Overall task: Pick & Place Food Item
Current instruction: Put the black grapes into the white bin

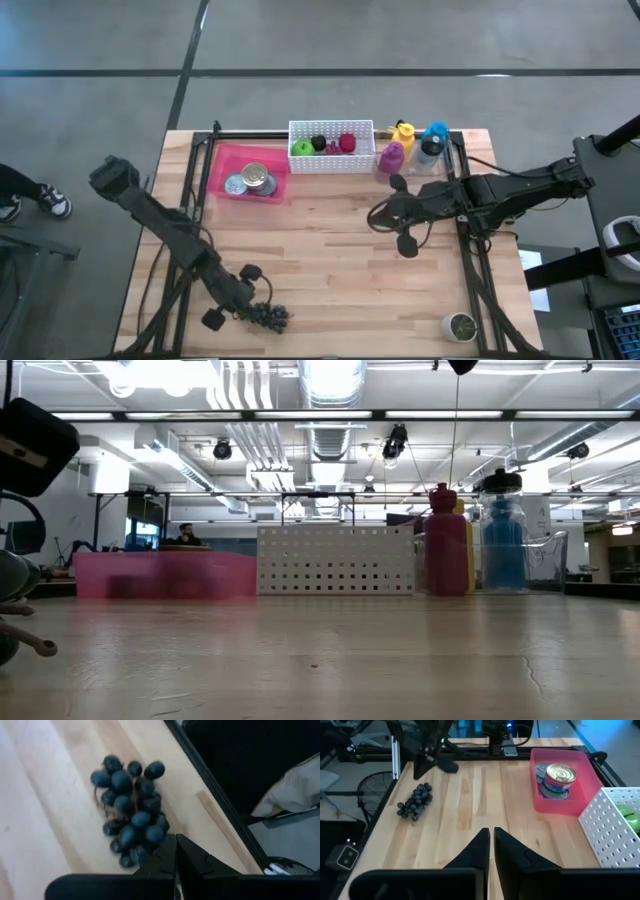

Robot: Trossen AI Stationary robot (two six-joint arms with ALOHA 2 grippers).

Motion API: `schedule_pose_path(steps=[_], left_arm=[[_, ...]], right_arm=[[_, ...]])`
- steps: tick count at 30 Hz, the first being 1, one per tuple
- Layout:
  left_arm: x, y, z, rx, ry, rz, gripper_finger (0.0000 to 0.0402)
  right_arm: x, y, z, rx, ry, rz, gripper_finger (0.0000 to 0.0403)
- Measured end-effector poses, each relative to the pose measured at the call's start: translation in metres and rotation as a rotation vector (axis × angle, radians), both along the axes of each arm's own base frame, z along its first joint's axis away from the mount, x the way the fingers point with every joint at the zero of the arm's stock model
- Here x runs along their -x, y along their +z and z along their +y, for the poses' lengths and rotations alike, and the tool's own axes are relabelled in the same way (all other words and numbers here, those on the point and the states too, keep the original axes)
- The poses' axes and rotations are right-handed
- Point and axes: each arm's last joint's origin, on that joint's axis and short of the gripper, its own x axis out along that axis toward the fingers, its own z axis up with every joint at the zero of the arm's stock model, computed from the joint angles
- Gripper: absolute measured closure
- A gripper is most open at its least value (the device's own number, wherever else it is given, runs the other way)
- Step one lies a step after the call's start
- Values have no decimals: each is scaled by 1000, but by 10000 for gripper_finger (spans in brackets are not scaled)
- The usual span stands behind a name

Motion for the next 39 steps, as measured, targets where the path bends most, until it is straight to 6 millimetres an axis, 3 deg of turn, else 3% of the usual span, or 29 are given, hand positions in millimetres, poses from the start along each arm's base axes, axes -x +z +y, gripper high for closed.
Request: schedule_pose_path(steps=[7,14,21,30,39], left_arm=[[-17,-22,-15,8,-55,-77,392],[-27,-41,-14,-45,-63,-60,392],[-51,-49,4,-152,-76,-119,392],[-87,-36,36,-278,-107,-271,392],[-102,-34,65,-338,-33,-294,392]], right_arm=[[-1,2,0,-7,0,-28,385],[-1,2,0,-13,-2,-25,385],[-2,3,0,-16,-2,-37,385],[-2,4,0,-17,-2,-39,385],[-2,4,0,-18,-2,-38,385]])
